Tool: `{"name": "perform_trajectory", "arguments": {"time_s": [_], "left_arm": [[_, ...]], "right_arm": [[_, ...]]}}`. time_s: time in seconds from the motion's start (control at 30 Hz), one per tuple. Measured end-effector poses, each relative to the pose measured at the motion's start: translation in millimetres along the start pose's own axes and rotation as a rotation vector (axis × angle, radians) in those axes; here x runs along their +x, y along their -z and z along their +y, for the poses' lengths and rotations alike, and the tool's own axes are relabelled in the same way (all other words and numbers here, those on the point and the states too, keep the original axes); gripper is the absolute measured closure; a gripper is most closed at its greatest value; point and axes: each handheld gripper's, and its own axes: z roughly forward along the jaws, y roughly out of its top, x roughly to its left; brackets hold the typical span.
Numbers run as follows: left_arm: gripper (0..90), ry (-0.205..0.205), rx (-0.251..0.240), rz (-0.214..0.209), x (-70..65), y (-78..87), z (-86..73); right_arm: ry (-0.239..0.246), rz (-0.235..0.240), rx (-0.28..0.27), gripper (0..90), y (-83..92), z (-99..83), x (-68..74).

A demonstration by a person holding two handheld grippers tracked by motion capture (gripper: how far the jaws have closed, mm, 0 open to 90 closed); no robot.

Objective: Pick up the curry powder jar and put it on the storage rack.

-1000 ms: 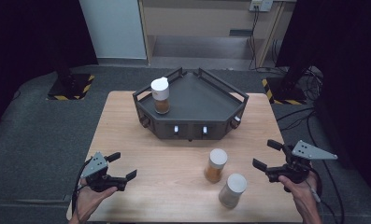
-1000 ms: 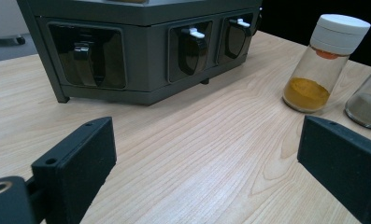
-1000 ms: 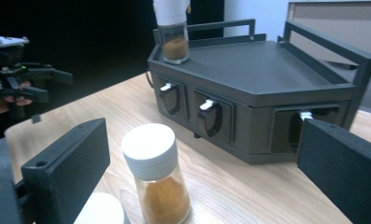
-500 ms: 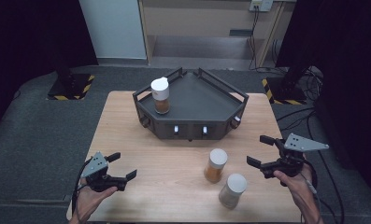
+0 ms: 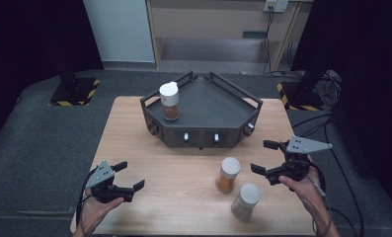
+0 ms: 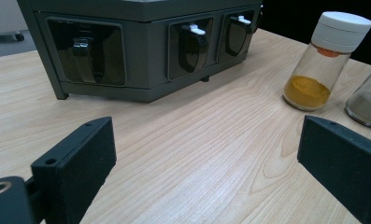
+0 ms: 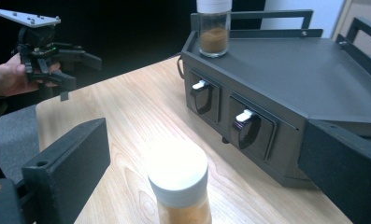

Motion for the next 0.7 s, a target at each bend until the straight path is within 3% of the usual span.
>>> {"name": "perform_trajectory", "arguments": {"time_s": [0.7], "left_arm": [[3.2,0.000,0.003,-0.002,-0.3,-0.5,0.2]], "right_arm": [[0.059,0.097,0.141,5.2,-48.0,21.4,-11.7]]}}
